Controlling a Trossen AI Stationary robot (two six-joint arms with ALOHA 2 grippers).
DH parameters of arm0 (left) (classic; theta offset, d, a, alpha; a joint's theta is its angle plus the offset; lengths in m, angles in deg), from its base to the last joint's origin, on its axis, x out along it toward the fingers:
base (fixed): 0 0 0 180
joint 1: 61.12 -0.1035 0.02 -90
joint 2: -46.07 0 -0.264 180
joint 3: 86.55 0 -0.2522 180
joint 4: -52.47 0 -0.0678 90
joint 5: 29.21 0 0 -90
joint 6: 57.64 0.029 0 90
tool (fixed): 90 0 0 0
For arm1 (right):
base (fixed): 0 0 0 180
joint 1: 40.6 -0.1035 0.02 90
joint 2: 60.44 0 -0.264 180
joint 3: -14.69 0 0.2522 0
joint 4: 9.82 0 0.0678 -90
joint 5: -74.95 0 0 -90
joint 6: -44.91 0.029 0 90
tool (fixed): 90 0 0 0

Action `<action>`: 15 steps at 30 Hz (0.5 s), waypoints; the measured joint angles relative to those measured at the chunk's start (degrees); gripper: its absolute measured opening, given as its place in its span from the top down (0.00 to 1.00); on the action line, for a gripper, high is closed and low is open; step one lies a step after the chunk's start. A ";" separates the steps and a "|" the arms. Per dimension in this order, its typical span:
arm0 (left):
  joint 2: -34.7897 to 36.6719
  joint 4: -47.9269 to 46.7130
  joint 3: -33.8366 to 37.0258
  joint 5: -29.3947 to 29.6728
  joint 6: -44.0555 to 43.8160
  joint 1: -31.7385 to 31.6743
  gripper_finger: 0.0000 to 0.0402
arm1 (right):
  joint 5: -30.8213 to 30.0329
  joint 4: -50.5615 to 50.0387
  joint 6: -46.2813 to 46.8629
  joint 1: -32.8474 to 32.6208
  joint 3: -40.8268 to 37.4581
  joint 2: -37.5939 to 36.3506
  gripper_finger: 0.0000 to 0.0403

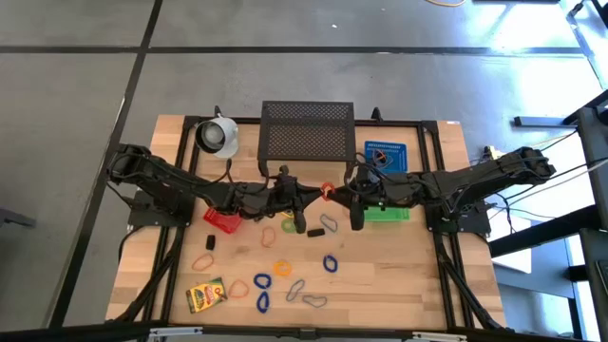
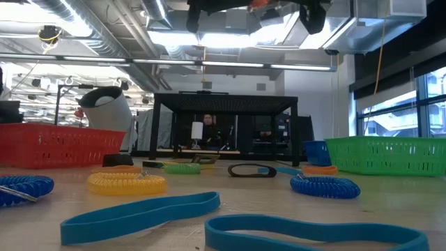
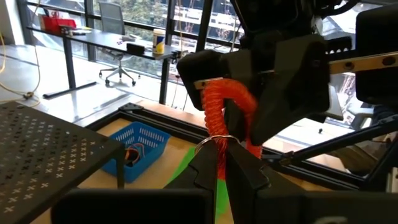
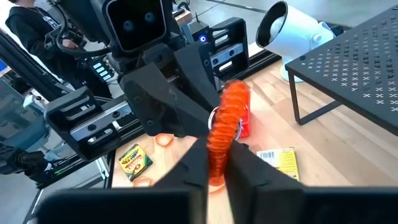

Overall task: Pick & Place Office Desk Supplies
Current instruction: Put the orange spring keychain into the green bin

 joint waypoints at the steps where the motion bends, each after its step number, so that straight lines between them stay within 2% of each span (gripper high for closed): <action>1: 0.00 0.19 0.00 0.00 0.35 0.00 0.97 | 0.08 0.00 -0.01 0.00 0.00 0.00 0.96; 5: 0.00 0.26 0.00 0.07 0.49 0.00 0.96 | 0.42 -0.16 1.19 0.00 0.00 0.00 0.94; 8: 0.00 0.24 0.00 1.42 0.27 0.00 0.93 | 0.42 -1.51 1.54 0.03 0.00 0.00 0.95; 12: 0.00 -0.36 0.00 1.53 -2.44 0.00 0.80 | 0.45 -6.40 2.05 0.97 -0.02 -0.77 0.97; 15: 0.00 -2.60 0.00 1.22 -5.16 -0.14 0.67 | 0.44 -13.77 4.80 2.41 -0.02 -2.50 0.97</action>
